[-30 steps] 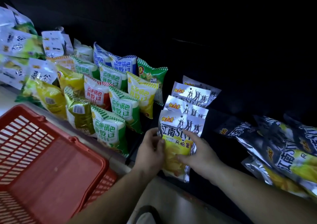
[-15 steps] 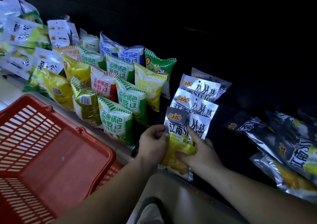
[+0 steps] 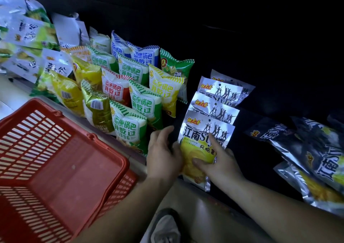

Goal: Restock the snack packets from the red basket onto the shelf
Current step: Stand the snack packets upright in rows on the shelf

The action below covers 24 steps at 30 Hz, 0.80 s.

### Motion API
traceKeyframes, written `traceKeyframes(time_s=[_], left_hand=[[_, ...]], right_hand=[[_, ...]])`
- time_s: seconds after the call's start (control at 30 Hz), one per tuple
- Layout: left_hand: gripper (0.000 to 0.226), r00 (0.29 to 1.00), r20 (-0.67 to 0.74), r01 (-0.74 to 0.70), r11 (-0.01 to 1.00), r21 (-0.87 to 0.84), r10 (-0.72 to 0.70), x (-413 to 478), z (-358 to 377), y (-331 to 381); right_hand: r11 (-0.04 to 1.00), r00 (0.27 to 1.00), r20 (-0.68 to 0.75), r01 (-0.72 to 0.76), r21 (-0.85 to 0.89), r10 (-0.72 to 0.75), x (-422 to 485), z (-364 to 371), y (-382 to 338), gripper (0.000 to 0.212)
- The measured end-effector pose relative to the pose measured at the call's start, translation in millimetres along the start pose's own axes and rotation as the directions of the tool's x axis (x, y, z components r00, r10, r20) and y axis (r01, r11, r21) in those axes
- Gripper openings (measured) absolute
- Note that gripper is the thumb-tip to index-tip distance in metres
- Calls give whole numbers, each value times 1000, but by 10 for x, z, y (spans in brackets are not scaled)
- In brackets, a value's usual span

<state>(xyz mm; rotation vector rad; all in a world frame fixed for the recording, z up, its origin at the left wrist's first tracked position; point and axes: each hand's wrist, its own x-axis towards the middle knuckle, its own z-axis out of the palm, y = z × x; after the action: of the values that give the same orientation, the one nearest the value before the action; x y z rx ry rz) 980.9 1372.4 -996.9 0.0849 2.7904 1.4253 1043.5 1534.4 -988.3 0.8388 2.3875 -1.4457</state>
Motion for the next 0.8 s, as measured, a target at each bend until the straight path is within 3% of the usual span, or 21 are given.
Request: traceKeyframes(time_s=[0.1, 0.3, 0.5, 0.67, 0.8], left_hand=[[59, 992, 90, -99, 991, 85, 91, -313, -84, -43], [70, 977, 213, -73, 978, 194, 30, -554, 30, -142], [65, 979, 201, -73, 968, 241, 24, -568, 37, -51], [48, 933, 346, -130, 988, 85, 93, -617, -39, 357], [41, 873, 398, -279, 958, -67, 282, -684, -55, 966]], right_hand=[[1000, 1000, -17, 22, 21, -22, -16, -46, 3, 90], [995, 996, -37, 89, 48, -87, -107, -229, -38, 58], [984, 990, -118, 51, -173, -72, -164, -603, -97, 44], [992, 994, -75, 68, -102, -76, -352, -1066, -174, 12], [967, 999, 16, 34, -252, -31, -677, -1529, -52, 22]])
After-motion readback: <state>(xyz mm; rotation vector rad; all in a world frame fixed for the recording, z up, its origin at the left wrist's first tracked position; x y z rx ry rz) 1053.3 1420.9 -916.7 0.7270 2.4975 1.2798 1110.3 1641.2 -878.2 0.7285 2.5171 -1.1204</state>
